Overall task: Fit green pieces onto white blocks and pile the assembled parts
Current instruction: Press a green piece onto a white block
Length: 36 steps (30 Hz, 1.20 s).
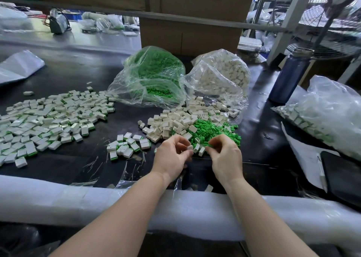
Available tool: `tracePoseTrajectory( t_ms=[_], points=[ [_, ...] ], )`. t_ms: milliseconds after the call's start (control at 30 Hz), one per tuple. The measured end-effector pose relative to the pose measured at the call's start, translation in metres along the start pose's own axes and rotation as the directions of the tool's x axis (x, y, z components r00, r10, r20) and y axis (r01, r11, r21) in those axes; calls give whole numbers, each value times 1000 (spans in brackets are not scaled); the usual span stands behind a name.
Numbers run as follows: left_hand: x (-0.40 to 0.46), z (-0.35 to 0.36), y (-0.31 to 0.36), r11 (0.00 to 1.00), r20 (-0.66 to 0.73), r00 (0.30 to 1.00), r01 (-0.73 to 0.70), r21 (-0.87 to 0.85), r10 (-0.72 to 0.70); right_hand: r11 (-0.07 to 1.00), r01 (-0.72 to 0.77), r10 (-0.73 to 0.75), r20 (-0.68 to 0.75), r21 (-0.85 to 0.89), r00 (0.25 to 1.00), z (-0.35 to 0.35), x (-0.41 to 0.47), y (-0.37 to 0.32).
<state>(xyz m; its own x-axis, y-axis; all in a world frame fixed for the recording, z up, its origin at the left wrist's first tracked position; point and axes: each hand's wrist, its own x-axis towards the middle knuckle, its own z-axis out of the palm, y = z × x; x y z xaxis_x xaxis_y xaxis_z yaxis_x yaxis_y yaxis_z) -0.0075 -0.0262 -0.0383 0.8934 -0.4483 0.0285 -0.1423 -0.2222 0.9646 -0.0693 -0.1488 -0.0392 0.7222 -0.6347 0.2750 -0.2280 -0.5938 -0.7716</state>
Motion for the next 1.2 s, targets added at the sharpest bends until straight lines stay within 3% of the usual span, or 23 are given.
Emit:
tracePoseTrajectory(
  t_ms=[133, 300, 500, 667, 933, 1200],
  points=[
    [3, 3, 0, 992, 71, 997, 25, -125, -17, 978, 28, -31, 12, 206, 999, 5, 2, -2],
    [8, 3, -5, 996, 76, 997, -17, -86, 24, 938, 1, -6, 11, 347, 1000, 6, 2, 2],
    [6, 2, -11, 994, 49, 996, -75, -83, 79, 916, -10, -16, 63, 400, 998, 2, -5, 1],
    [3, -1, -10, 967, 70, 995, -47, -250, 66, 913, -17, -30, 109, 408, 994, 1, -9, -1],
    [1, 0, -9, 941, 88, 995, -10, -337, 42, 863, -99, 11, 178, 495, 984, -1, -10, -1],
    [-1, -1, -8, 968, 168, 983, -26, -251, 70, 851, -117, 28, 179, 511, 983, -1, -11, -2]
  ],
)
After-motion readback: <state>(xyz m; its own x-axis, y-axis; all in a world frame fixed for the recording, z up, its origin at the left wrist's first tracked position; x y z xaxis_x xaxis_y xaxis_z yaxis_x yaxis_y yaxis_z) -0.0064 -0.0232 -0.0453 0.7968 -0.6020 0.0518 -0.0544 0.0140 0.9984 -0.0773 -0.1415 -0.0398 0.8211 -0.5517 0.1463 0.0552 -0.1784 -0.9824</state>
